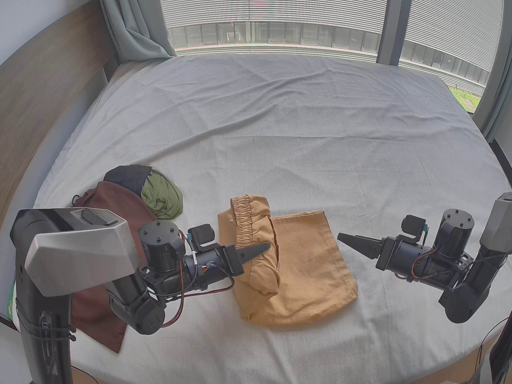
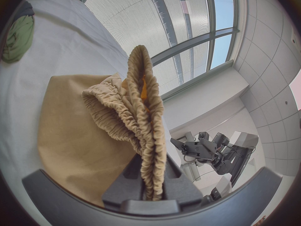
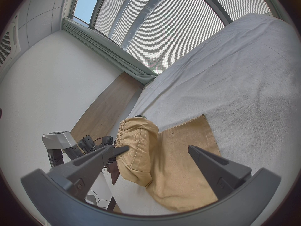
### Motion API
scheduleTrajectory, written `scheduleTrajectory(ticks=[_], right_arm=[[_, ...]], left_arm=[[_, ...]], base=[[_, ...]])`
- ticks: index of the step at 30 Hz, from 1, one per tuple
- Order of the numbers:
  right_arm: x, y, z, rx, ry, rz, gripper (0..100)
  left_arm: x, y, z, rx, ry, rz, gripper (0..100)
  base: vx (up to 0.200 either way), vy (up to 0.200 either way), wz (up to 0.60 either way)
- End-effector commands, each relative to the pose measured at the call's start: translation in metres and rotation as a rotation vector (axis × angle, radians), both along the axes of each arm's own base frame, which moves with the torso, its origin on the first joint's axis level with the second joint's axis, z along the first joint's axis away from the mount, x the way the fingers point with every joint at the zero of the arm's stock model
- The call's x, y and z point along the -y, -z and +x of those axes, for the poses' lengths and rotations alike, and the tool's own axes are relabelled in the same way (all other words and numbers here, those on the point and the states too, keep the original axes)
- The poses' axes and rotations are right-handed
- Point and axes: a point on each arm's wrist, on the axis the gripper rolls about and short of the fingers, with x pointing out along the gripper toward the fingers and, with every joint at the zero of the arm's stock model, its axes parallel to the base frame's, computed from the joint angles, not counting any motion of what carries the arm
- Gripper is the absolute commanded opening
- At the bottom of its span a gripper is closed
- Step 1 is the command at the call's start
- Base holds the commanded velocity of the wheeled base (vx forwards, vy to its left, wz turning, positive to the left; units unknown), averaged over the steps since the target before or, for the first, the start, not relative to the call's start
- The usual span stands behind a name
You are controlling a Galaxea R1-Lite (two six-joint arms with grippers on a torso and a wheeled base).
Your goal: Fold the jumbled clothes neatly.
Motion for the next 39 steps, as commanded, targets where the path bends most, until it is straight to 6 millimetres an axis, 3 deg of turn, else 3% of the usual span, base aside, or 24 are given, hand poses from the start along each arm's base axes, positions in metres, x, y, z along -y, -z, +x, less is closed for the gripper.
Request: scheduleTrajectory(ticks=[1,4,17,33,34,39], right_arm=[[0.001,0.000,0.001,0.003,0.005,0.001,100],[0.001,-0.001,0.002,0.005,0.006,0.002,100],[0.004,-0.002,0.005,0.012,0.020,0.006,100],[0.007,-0.002,0.006,0.014,0.031,0.006,100],[0.008,-0.002,0.007,0.015,0.031,0.007,100],[0.008,-0.002,0.007,0.015,0.031,0.007,100]], left_arm=[[0.014,0.001,0.002,-0.009,0.023,-0.023,0],[0.017,0.000,0.003,-0.016,0.029,-0.038,0],[0.044,0.029,0.004,-0.062,0.069,-0.028,0],[0.054,0.042,0.006,-0.068,0.060,-0.021,0],[0.055,0.042,0.006,-0.066,0.060,-0.023,100],[0.055,0.038,0.007,-0.054,0.059,-0.029,100]], base=[[0.000,0.000,0.00],[0.000,0.000,0.00],[0.000,0.000,0.00],[0.000,0.000,0.00],[0.000,0.000,0.00],[0.000,0.000,0.00]])
